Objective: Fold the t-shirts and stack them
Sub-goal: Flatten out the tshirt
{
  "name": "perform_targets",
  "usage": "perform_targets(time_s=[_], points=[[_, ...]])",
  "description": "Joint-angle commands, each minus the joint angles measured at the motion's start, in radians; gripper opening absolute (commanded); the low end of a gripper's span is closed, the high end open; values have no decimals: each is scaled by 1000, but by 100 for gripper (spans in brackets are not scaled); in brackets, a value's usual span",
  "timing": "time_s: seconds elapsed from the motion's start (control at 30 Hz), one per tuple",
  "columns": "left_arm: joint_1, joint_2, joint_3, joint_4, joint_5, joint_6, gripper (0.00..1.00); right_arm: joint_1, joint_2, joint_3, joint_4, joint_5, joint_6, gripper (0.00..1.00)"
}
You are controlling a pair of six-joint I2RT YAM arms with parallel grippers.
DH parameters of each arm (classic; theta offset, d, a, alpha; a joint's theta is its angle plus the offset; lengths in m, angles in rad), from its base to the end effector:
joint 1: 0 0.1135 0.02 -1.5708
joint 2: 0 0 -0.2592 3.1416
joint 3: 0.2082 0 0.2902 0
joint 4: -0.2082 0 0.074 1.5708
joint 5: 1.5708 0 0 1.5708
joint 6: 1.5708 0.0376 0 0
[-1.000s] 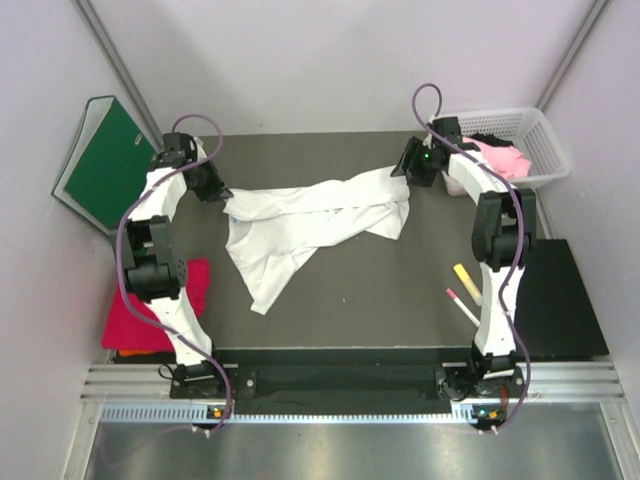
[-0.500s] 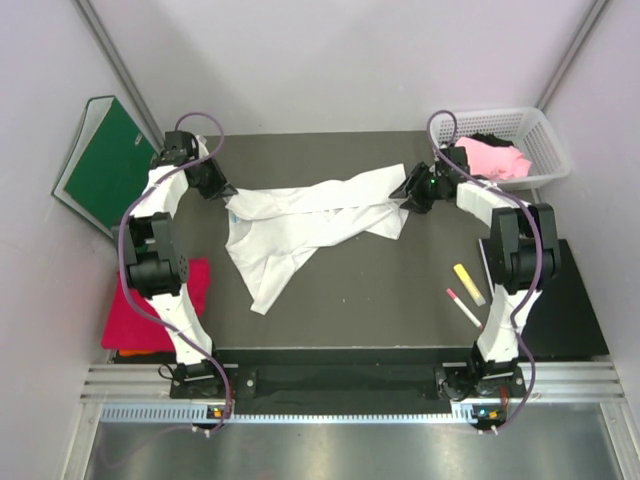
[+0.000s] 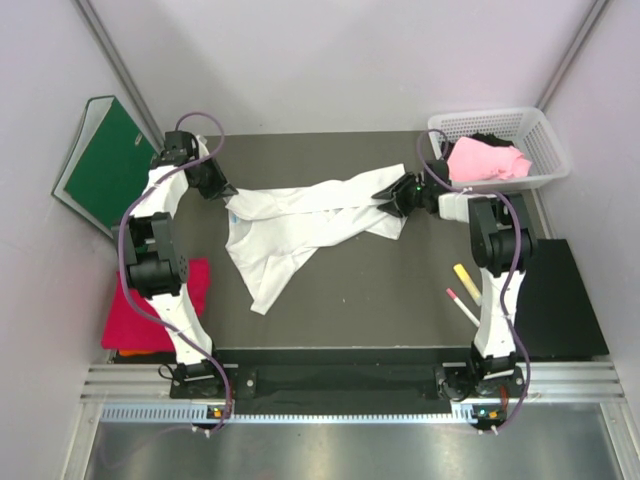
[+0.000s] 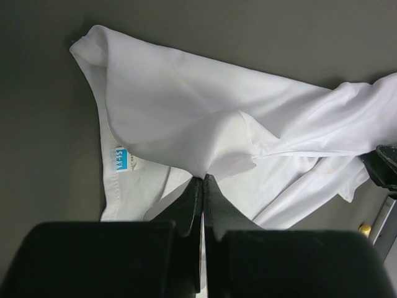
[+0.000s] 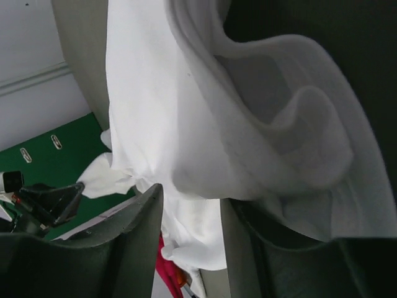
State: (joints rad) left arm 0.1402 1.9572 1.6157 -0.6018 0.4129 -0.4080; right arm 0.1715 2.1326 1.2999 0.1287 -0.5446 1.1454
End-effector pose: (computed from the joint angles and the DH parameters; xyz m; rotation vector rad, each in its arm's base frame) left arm 0.4665 0.0506 0.2272 -0.5141 2.4572 -0.6284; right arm 0.4641 0.1002 0.0945 0.8783 2.3443 1.2513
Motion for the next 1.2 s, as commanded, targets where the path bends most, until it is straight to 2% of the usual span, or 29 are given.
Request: perform_targets(time_s=[0.0, 0.3, 0.57, 0.83, 0.87, 0.9, 0.93, 1.17], points=[[-1, -6, 21, 8, 10, 26, 0, 25, 29, 61, 17, 1, 86, 41], [1, -4, 38, -12, -9, 44, 0, 29, 30, 88, 23, 79, 90, 39], [-1, -4, 53, -21, -20, 49, 0, 19, -36, 209, -223, 278, -44, 38], [1, -4, 52, -23, -22, 49, 0, 14, -56, 228, -262, 387, -90, 37], [1, -1, 50, -23, -20, 51, 0, 14, -40, 236, -268, 388, -95, 26], [1, -1, 53, -24, -20, 52, 0, 14, -36, 246, -274, 388, -96, 8], [1, 0, 56, -32, -20, 55, 0, 14, -36, 248, -287, 390, -93, 2], [2, -32, 82, -52, -54, 61, 0, 19, -161, 289, -337, 437, -160, 0]])
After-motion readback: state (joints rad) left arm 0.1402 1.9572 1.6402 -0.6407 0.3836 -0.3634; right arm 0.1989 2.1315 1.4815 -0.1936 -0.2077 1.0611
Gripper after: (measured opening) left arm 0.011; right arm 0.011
